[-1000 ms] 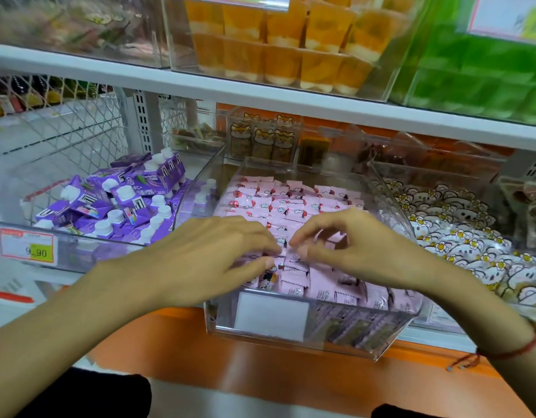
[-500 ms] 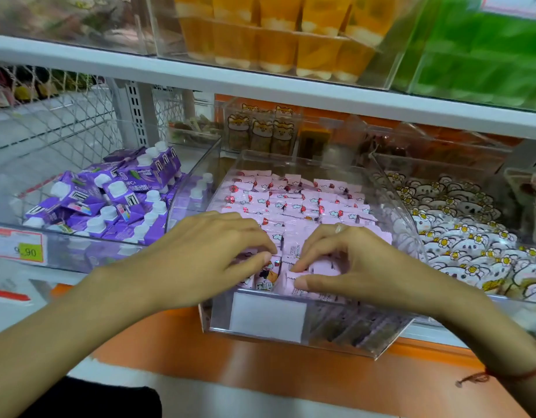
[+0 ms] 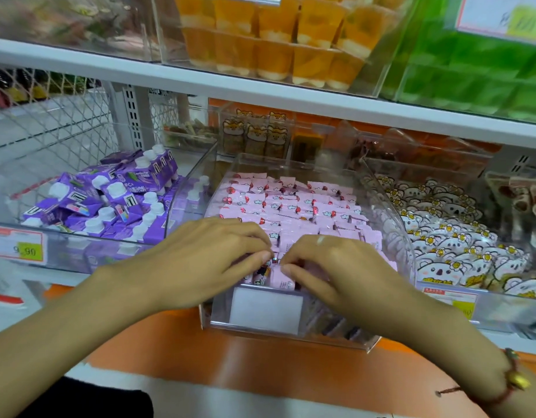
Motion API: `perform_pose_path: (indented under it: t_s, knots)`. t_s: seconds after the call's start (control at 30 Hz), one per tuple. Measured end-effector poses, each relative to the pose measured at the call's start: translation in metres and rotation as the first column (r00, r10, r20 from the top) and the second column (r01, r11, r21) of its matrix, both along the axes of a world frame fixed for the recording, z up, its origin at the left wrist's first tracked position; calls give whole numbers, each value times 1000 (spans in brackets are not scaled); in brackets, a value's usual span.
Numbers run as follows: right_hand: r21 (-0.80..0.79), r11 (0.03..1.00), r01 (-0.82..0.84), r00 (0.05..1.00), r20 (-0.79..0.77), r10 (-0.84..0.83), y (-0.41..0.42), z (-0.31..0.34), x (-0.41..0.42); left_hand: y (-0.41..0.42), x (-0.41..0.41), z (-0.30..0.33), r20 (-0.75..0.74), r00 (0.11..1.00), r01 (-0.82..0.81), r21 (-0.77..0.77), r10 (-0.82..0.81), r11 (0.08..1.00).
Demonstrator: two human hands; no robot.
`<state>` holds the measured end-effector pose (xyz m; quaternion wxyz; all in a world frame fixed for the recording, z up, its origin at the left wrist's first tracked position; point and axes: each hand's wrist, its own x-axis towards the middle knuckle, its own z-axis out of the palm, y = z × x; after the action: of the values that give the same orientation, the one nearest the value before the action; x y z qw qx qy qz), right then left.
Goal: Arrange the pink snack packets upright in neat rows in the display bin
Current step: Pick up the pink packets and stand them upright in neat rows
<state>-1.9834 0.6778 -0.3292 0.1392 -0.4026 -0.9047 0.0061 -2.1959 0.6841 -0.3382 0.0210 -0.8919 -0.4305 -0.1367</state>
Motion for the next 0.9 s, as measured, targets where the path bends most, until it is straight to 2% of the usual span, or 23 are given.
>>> perform_pose_path:
  t_s: [0.1, 0.2, 0.3, 0.37, 0.43, 0.47, 0.57, 0.63, 0.67, 0.73, 0.77, 0.8, 0.83, 0.9]
  knots:
    - [-105, 994, 16, 974, -224, -39, 8, -6, 3, 0, 1, 1, -7, 1000, -20, -11, 20, 1000]
    - [-74, 996, 54, 858, -508, -84, 10, -5, 0, 0, 0, 3, 5, 999, -40, -33, 40, 999]
    - [2, 992, 124, 652, -754, -80, 10, 6, -2, -2, 2, 4, 86, 995, -52, -48, 56, 997]
    - [-36, 988, 151, 457, -884, -102, 12, 14, 3, -5, 7, 6, 310, 946, -88, -51, 100, 995]
    - [-217, 969, 115, 239, -941, -240, 15, 17, 7, -10, 12, 9, 546, 828, -109, -70, 130, 992]
    - [-321, 943, 81, 162, -930, -331, 17, 17, 7, -13, 15, 10, 594, 797, -95, -56, 109, 994]
    - [-515, 855, -55, 62, -857, -512, 20, 14, 6, -16, 21, 13, 546, 838, -36, 105, -27, 994]
    - [-586, 791, -176, 55, -808, -586, 21, 15, 4, -13, 20, 14, 609, 792, -42, 92, -23, 995]
    - [-614, 758, -221, 84, -786, -612, 21, 15, 4, -11, 18, 15, 694, 719, -41, 22, 14, 999]
    - [-647, 734, -207, 193, -762, -617, 23, 13, 6, -8, 15, 20, 866, 469, 60, -228, 174, 972]
    - [-635, 759, -141, 271, -762, -588, 23, 12, 7, -7, 13, 23, 893, 353, 118, -340, 281, 933]
    - [-587, 807, -64, 366, -766, -529, 22, 11, 8, -5, 11, 24, 887, 290, 144, -412, 360, 900]
    - [-507, 862, -16, 466, -767, -442, 20, 11, 8, -4, 9, 24, 873, 268, 147, -455, 407, 878]
    - [-376, 926, -43, 608, -745, -275, 16, 12, 4, -4, 9, 23, 855, 266, 128, -488, 444, 863]
